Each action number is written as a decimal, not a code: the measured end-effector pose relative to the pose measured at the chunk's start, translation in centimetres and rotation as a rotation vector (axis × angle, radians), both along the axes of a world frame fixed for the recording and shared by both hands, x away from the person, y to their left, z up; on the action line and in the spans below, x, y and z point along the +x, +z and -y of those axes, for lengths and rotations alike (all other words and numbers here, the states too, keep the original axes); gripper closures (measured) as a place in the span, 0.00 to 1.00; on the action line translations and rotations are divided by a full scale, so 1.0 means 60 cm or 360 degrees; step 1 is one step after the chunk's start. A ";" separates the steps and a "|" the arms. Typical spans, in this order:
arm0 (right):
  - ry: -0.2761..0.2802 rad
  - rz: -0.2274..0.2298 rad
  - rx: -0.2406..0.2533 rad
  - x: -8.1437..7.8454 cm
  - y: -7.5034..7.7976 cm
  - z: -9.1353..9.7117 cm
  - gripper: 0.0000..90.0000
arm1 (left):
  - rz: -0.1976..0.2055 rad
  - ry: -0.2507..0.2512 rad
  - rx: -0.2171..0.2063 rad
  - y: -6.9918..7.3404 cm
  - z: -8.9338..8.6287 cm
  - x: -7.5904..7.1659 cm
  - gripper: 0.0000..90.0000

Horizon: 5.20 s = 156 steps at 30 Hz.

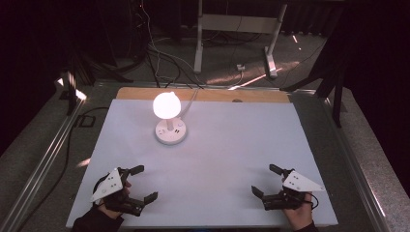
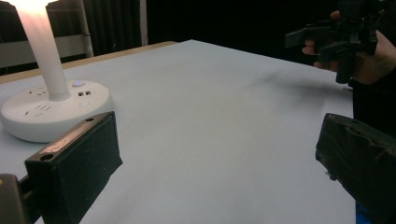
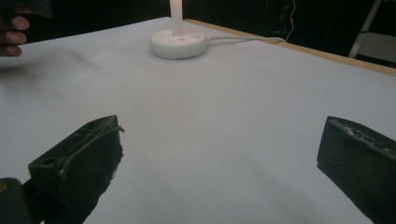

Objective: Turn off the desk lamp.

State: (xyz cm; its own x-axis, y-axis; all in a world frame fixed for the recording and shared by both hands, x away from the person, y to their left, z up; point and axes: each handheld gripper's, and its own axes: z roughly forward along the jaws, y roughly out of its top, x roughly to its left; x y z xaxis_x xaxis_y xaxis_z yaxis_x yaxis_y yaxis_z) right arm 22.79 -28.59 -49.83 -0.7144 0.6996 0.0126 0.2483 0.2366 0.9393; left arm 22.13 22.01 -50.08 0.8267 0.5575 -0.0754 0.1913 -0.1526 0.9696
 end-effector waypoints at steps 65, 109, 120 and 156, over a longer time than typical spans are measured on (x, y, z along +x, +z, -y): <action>0.0007 0.0043 0.0029 -0.006 0.007 -0.008 0.00 | 0.0016 0.0112 0.0009 0.102 0.017 0.061 0.01; 0.0024 0.0024 0.0049 -0.005 0.007 -0.008 0.00 | -0.0119 0.0586 0.0102 0.054 0.102 0.184 0.03; 0.0028 0.0021 0.0053 -0.004 0.006 -0.008 0.00 | -0.0204 0.0596 0.0178 0.028 0.124 0.211 0.16; 0.0038 0.0009 0.0074 -0.003 0.006 -0.006 0.00 | -0.0319 0.0645 0.0354 -0.011 0.127 0.263 1.00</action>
